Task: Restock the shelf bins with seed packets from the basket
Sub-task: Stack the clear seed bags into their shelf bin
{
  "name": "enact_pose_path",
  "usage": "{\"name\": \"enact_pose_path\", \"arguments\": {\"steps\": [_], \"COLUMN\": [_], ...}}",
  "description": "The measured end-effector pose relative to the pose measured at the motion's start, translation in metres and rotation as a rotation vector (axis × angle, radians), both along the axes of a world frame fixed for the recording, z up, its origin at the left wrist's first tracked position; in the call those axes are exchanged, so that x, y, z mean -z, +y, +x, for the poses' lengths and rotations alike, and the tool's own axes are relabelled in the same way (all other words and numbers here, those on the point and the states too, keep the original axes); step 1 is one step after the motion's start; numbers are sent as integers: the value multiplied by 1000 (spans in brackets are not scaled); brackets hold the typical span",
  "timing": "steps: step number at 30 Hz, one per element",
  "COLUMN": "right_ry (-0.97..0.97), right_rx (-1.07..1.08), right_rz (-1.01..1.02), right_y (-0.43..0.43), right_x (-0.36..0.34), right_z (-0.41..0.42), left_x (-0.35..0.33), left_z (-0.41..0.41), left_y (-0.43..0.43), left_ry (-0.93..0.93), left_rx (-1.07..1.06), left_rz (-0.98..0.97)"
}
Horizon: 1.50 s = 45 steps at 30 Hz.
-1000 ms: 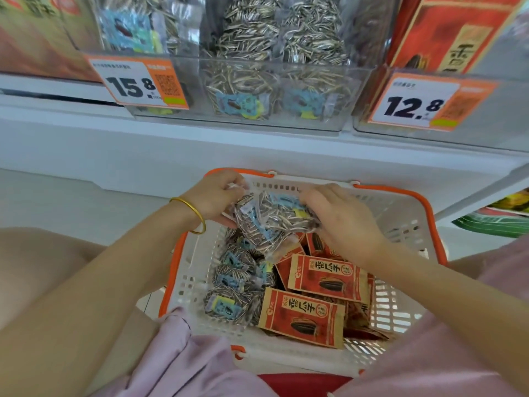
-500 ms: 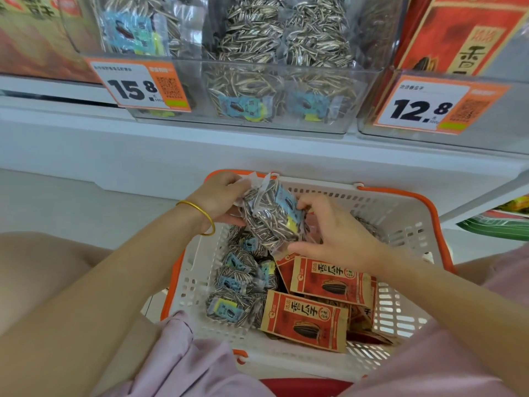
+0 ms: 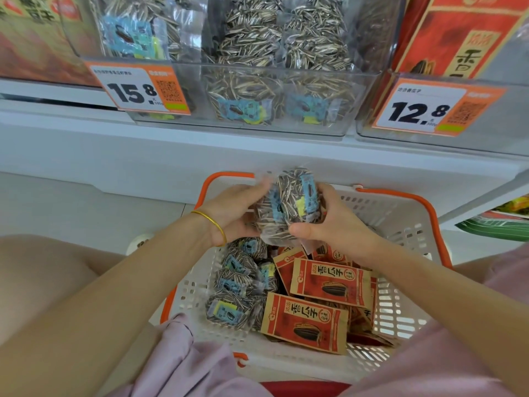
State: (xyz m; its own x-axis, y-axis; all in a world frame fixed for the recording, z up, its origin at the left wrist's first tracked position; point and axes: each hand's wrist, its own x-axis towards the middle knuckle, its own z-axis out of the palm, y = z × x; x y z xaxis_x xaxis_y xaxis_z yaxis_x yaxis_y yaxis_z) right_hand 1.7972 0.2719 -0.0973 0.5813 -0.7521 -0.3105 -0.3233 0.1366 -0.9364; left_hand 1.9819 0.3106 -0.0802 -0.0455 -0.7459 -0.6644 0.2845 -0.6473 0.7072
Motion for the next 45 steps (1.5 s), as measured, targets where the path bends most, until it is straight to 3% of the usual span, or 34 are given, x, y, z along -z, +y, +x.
{"name": "enact_pose_path", "arguments": {"steps": [4, 8, 15, 20, 24, 29, 36, 39, 42, 45], "right_ry": [-45, -50, 58, 221, 177, 63, -26, -10, 121, 386], "right_rx": [49, 98, -89, -283, -431, -467, -437, -328, -93, 85], "right_rz": [35, -2, -169, -371, -119, -9, -160, -272, -426, -578], "right_y": [0, -7, -14, -19, -19, -13, -22, -38, -76, -123], "right_x": [7, 5, -10, -27, -42, -69, -159, -202, -222, -222], "right_z": [0, -6, -8, -7, -4, 8, 32, 47, 69, 97], "left_x": [3, 1, -4, -12, -22, -40, -138, -168, -173, -161], "left_z": [4, 10, 22, 17, 8, 5, 23, 47, 78, 100], "left_y": [-2, -2, -6, -2, -1, 0, -13, -35, -58, -78], "left_ry": [21, -107, -186, -369, -203, -304, -353, -766, -1070, -1613], "left_rx": [37, 78, 137, 284, 249, 134, -46, -106, -337, -106], "left_rz": [-80, -67, -77, -130, -144, -200, -507, -757, -933, -949]}}
